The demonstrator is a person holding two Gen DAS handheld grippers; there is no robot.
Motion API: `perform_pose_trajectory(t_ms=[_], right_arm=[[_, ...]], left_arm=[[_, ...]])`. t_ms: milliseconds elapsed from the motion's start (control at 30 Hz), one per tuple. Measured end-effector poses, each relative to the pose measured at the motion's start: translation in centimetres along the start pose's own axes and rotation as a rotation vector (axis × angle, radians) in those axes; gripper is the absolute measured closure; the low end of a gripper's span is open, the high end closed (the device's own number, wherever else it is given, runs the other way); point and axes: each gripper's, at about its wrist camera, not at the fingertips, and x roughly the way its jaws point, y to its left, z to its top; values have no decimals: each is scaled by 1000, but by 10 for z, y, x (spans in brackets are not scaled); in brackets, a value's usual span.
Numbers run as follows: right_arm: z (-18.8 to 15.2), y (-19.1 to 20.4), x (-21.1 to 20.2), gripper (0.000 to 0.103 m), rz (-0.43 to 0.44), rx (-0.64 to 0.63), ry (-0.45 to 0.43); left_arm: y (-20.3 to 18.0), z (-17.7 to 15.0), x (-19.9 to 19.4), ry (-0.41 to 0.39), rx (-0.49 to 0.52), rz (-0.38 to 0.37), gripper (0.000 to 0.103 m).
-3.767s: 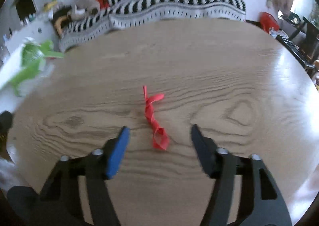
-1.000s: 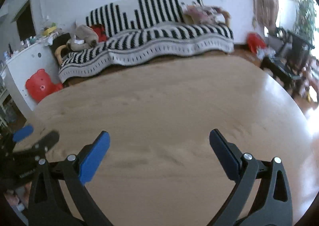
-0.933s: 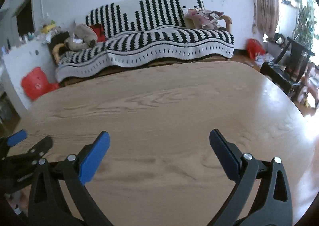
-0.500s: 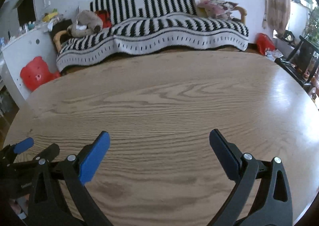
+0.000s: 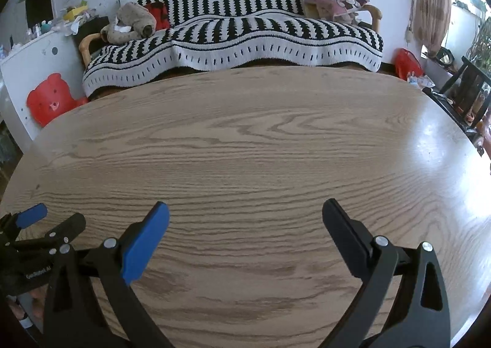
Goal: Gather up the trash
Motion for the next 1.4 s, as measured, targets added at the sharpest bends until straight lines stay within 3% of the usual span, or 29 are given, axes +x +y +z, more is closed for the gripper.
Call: perform_pose_trajectory(t_ms=[1400], right_arm=[[-5, -3, -5, 6, 3, -1, 11]], left_arm=[[-5, -5, 5, 30, 27, -28, 7]])
